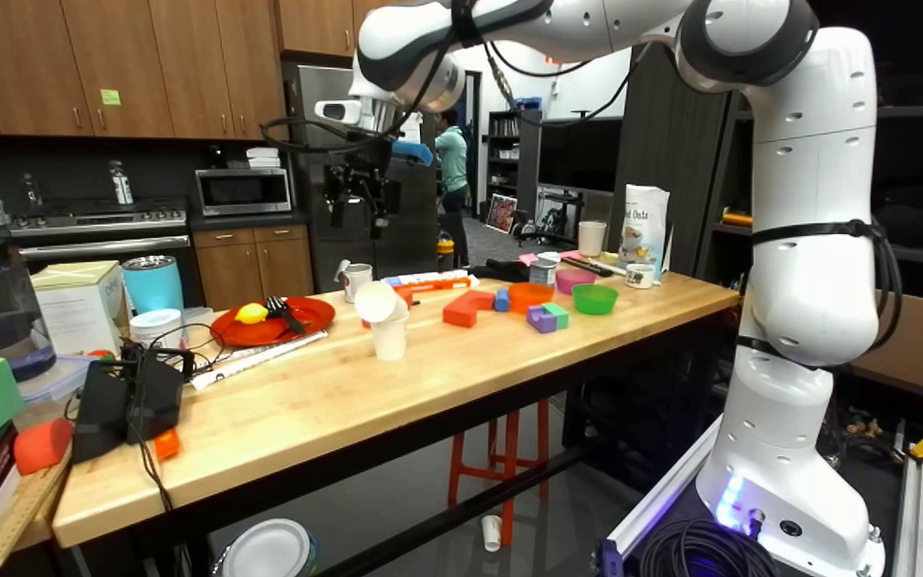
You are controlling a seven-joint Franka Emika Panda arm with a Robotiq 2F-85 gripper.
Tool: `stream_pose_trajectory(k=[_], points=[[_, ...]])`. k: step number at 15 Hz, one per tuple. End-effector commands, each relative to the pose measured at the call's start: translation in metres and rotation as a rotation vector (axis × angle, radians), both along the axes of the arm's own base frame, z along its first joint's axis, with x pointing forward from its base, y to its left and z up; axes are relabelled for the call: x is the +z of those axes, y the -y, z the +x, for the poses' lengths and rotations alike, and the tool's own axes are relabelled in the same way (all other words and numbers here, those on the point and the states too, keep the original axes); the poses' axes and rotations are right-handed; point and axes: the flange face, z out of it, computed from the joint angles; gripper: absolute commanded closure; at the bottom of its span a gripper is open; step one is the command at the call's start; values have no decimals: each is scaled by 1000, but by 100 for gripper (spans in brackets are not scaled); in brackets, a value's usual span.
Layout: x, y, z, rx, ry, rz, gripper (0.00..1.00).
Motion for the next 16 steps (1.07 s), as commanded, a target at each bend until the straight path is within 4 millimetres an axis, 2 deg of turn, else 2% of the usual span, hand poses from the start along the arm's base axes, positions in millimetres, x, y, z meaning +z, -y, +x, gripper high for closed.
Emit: stream_pose_trajectory(k=[1, 7, 12, 16], points=[[-4, -6, 8, -97, -69, 36, 0], [-17, -8, 2, -290, -163, 11, 0], [-29, -10, -12, -479, -353, 21, 0], [-35, -7, -11, -651, -434, 23, 0]])
